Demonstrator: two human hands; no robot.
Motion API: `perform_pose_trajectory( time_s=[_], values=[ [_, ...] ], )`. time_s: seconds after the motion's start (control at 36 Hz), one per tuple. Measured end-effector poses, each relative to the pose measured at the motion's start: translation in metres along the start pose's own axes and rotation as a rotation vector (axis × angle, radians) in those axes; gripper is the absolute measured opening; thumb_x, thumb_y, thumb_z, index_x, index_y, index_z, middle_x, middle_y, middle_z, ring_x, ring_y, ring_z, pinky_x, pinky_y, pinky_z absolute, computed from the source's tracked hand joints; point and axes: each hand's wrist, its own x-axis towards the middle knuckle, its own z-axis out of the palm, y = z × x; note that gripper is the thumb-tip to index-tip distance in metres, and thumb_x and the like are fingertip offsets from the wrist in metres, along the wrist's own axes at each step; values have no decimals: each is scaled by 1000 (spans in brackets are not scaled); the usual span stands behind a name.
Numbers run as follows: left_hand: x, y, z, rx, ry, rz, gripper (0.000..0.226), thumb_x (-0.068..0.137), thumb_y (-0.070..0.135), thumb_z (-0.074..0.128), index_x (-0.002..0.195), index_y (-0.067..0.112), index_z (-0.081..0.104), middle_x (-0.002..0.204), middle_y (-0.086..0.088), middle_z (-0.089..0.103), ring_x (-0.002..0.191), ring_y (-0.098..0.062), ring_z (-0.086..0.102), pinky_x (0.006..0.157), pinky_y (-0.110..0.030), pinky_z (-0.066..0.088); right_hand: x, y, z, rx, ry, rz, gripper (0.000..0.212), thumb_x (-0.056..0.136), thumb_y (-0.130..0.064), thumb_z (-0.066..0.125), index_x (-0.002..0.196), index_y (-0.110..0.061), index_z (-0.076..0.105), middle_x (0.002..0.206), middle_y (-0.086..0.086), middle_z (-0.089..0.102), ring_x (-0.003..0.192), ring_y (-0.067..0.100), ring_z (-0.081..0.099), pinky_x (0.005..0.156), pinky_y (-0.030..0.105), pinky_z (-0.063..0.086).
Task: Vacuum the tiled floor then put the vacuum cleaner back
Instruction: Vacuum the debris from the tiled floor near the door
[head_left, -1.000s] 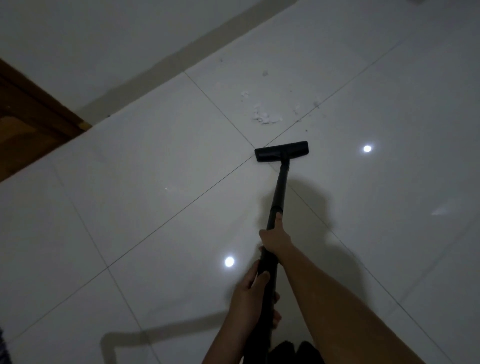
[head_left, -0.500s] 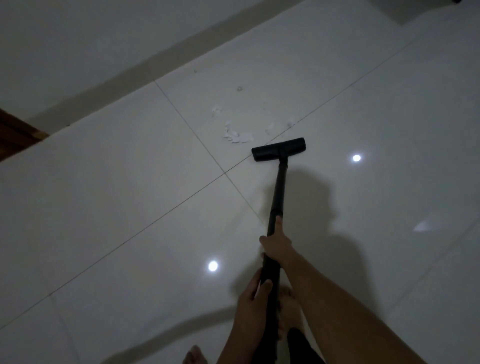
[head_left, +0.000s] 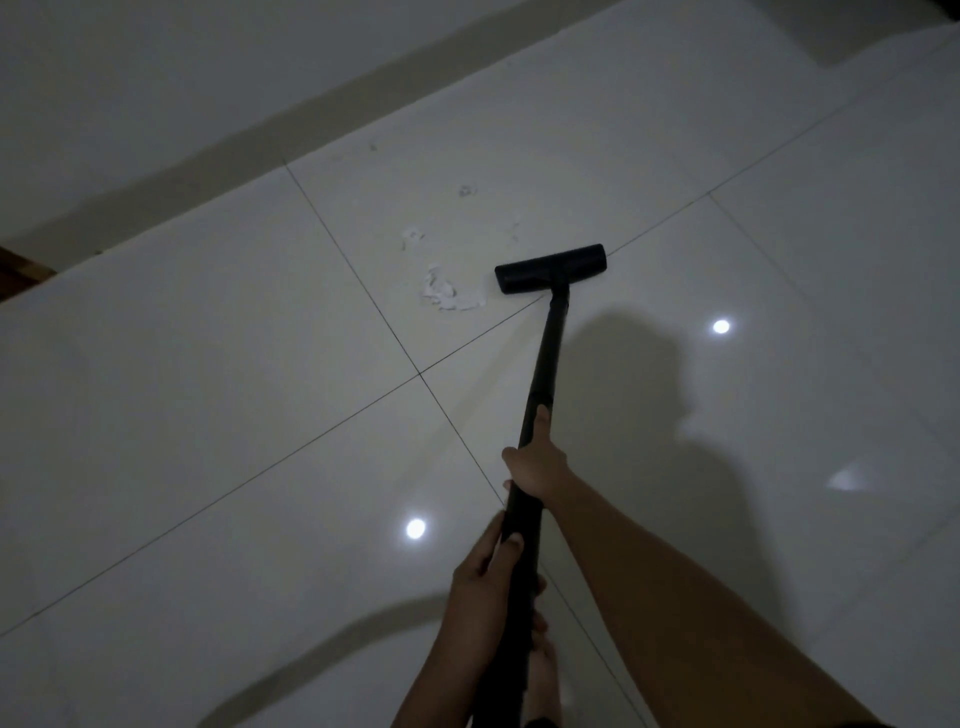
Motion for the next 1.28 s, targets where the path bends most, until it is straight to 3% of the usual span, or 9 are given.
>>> perform_pose_trajectory(
  time_s=[0.31, 0.36, 0.67, 0.78, 0.92, 1.03, 1.11, 1.17, 1.28],
  values=[
    [20, 22, -2, 21, -35, 2, 28, 100, 24, 39, 101, 46, 55, 72, -15, 57, 46, -22, 52, 44, -25, 42, 22, -26, -3, -13, 12, -8, 89, 91, -8, 47, 151, -32, -14, 121, 24, 54, 101, 35, 65, 92, 45, 53],
    [13, 15, -3, 53, -24, 6, 28, 100, 25, 38, 103, 46, 55, 73, -15, 58, 47, -22, 53, 45, -26, 42, 14, -18, 0, -9, 4, -5, 88, 92, -7, 46, 150, -30, -14, 113, 22, 56, 100, 35, 66, 92, 44, 53],
    [-66, -44, -30, 133, -39, -40, 30, 99, 24, 39, 100, 48, 57, 69, -16, 56, 47, -24, 49, 46, -25, 40, -63, 57, 41, 101, 1, 37, 86, 94, -7, 46, 151, -31, -14, 126, 24, 52, 92, 31, 65, 90, 41, 54],
    [-107, -74, -47, 178, -70, -43, 35, 99, 21, 40, 83, 48, 56, 69, -17, 55, 42, -22, 48, 43, -25, 39, -98, 95, 68, 131, 3, 55, 87, 93, -7, 47, 151, -29, -14, 126, 22, 52, 90, 29, 66, 90, 39, 54],
    [-149, -125, -68, 253, -78, -90, 37, 99, 27, 40, 131, 43, 48, 73, -17, 55, 42, -23, 49, 44, -24, 41, -142, 147, 97, 238, 23, 75, 82, 95, -11, 44, 151, -34, -12, 116, 20, 55, 61, 16, 56, 88, 39, 55],
    [-179, -145, -76, 296, -141, -99, 39, 100, 23, 39, 133, 44, 41, 72, -18, 53, 39, -22, 50, 40, -22, 41, -174, 180, 107, 255, 55, 94, 80, 97, -13, 44, 152, -31, -11, 126, 21, 51, 58, 12, 52, 67, 28, 54],
    [-192, -158, -76, 341, -199, -106, 38, 100, 20, 39, 135, 35, 43, 68, -17, 53, 34, -20, 50, 37, -21, 43, -194, 201, 104, 252, 63, 87, 77, 98, -13, 43, 152, -25, -11, 133, 22, 48, 57, 8, 45, 43, 15, 35],
    [-198, -166, -72, 356, -233, -121, 38, 100, 20, 41, 135, 33, 42, 65, -16, 53, 34, -20, 49, 37, -23, 44, -202, 217, 100, 266, 86, 96, 77, 98, -13, 42, 152, -25, -10, 133, 22, 48, 58, 9, 46, 41, 15, 34],
    [-207, -182, -59, 360, -278, -133, 34, 99, 19, 41, 129, 36, 46, 68, -9, 58, 43, -17, 53, 44, -27, 47, -204, 246, 95, 262, 134, 134, 79, 97, -15, 45, 152, -28, -9, 128, 23, 51, 63, 14, 51, 58, 23, 45]
  ],
)
